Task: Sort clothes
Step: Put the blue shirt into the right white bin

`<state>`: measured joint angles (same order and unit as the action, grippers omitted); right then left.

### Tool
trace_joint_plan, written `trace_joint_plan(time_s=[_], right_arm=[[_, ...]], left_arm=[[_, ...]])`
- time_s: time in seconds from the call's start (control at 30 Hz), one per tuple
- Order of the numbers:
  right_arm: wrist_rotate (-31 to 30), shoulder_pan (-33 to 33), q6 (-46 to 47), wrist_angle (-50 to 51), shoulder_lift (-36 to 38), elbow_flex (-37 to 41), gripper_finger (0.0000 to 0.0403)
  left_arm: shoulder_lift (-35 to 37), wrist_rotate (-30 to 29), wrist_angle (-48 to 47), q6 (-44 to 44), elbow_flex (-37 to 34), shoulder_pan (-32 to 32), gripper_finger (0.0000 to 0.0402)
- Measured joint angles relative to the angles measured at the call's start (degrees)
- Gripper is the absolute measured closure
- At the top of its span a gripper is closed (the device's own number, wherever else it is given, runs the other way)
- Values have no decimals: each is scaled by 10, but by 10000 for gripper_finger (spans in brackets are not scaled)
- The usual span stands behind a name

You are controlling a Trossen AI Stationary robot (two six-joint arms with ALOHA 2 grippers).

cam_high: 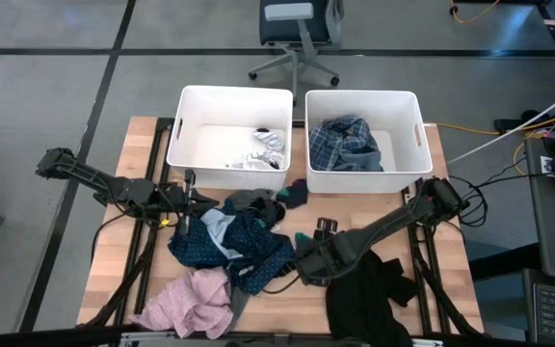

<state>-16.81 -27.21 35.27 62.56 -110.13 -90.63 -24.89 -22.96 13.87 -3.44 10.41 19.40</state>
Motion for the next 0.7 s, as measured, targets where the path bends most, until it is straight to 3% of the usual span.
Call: trace_joint_plan(time_s=[0.4, 0.7], right_arm=[[14, -1, 17, -144, 0, 129, 184], [-18, -1, -28, -232, 0, 107, 185]], left_arm=[[0, 0, 0, -5, 0, 0, 400], [0, 0, 0, -6, 0, 0, 400]])
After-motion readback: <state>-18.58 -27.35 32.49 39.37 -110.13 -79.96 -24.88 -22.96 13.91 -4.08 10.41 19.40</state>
